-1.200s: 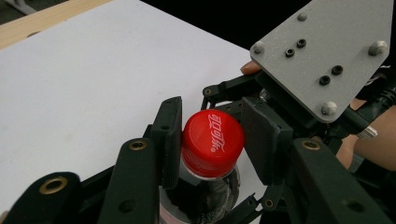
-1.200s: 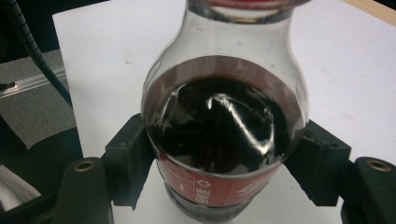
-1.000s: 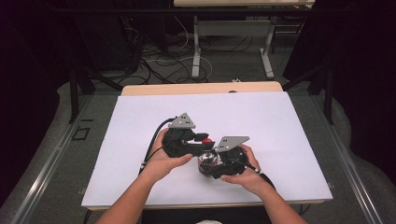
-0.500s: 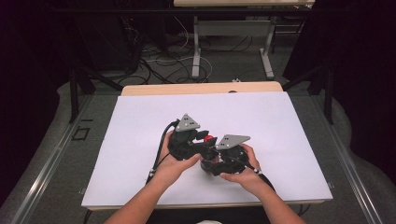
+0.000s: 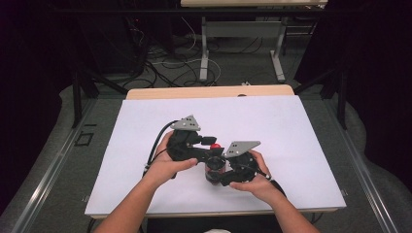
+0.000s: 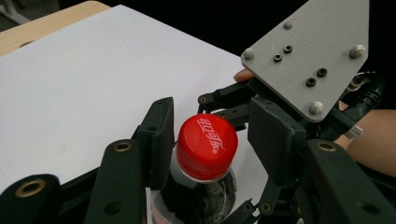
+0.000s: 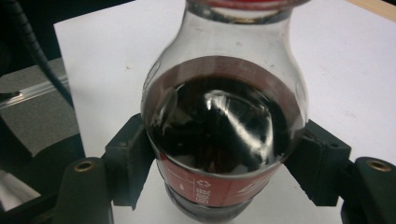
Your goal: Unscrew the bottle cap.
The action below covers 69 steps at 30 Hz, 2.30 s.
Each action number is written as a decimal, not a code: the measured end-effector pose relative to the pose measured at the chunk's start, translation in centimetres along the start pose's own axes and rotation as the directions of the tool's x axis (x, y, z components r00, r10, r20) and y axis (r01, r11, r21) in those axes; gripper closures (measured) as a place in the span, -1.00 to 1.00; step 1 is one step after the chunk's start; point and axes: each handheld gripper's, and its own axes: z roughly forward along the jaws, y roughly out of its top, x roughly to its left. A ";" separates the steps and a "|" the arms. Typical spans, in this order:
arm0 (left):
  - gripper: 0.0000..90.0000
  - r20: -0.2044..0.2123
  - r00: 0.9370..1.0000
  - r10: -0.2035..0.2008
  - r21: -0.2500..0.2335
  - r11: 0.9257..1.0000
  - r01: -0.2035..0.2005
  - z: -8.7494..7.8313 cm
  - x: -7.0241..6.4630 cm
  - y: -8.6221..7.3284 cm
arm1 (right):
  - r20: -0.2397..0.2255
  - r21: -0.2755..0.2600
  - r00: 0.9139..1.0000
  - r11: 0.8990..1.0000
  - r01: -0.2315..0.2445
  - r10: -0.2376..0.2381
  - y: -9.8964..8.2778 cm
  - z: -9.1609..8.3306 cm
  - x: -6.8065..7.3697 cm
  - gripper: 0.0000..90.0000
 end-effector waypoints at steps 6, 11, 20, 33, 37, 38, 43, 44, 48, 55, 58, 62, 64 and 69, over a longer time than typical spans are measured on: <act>0.34 -0.033 0.999 0.023 0.011 1.000 -0.023 0.3 -0.3 -0.1 | -0.002 -0.002 1.000 1.000 0.000 0.000 0.0 0.0 0.2 -0.34; 0.36 -0.132 0.991 0.001 0.003 1.000 -0.001 0.5 -1.2 -0.1 | 0.047 -0.010 0.999 1.000 -0.006 0.007 0.0 0.1 0.2 -0.34; 0.34 -0.232 0.972 -0.035 -0.024 0.999 0.030 1.2 -2.3 -0.1 | 0.088 0.000 0.996 1.000 0.002 -0.002 -0.2 0.1 0.0 -0.34; 0.17 0.034 0.999 0.014 0.009 1.000 -0.014 0.0 0.1 -0.2 | -0.012 -0.028 1.000 1.000 0.014 -0.014 0.0 -0.1 0.4 -0.34; 0.22 0.062 0.997 0.040 -0.006 0.999 -0.040 0.4 0.2 -0.3 | -0.029 -0.038 0.999 0.999 0.020 -0.021 0.0 -0.1 0.5 -0.34; 0.25 0.062 0.997 0.040 -0.006 0.999 -0.040 0.4 0.2 -0.3 | -0.030 -0.039 0.999 0.999 0.020 -0.022 0.0 -0.1 0.5 -0.34; 0.33 0.041 0.998 0.040 -0.020 0.999 -0.039 0.4 0.1 -0.5 | -0.027 -0.045 0.999 0.999 0.025 -0.026 0.0 -0.1 0.4 -0.34; 0.34 0.030 0.999 0.041 -0.021 0.999 -0.041 0.5 0.0 -0.5 | -0.027 -0.044 0.999 0.999 0.025 -0.026 0.0 -0.1 0.4 -0.34; 0.35 -0.034 0.999 0.029 -0.024 0.999 -0.030 0.6 -0.5 -0.6 | -0.014 -0.031 1.000 0.999 0.010 -0.011 0.0 -0.1 0.5 -0.33; 0.36 -0.220 0.975 -0.020 -0.075 0.997 0.004 1.3 -2.3 -0.7 | 0.046 -0.036 0.999 0.999 -0.007 0.008 0.0 0.0 0.5 -0.33; 0.35 -0.264 0.964 -0.038 -0.084 0.996 0.016 1.6 -2.8 -0.8 | 0.055 -0.032 0.998 0.999 -0.013 0.015 0.0 0.0 0.5 -0.33; 0.26 -0.248 0.968 -0.048 -0.097 0.995 0.025 1.6 -2.7 -0.8 | 0.050 -0.032 0.999 0.999 -0.006 0.007 -0.1 0.0 0.3 -0.33; 0.19 -0.236 0.971 -0.046 -0.097 0.995 0.023 1.4 -2.5 -0.7 | 0.039 -0.036 0.999 0.999 -0.009 0.011 -0.1 -0.1 0.3 -0.34; 0.11 -0.113 0.993 -0.017 -0.062 0.998 0.011 0.6 -1.0 -0.7 | 0.015 -0.042 1.000 0.999 -0.001 0.002 0.0 -0.2 0.4 -0.34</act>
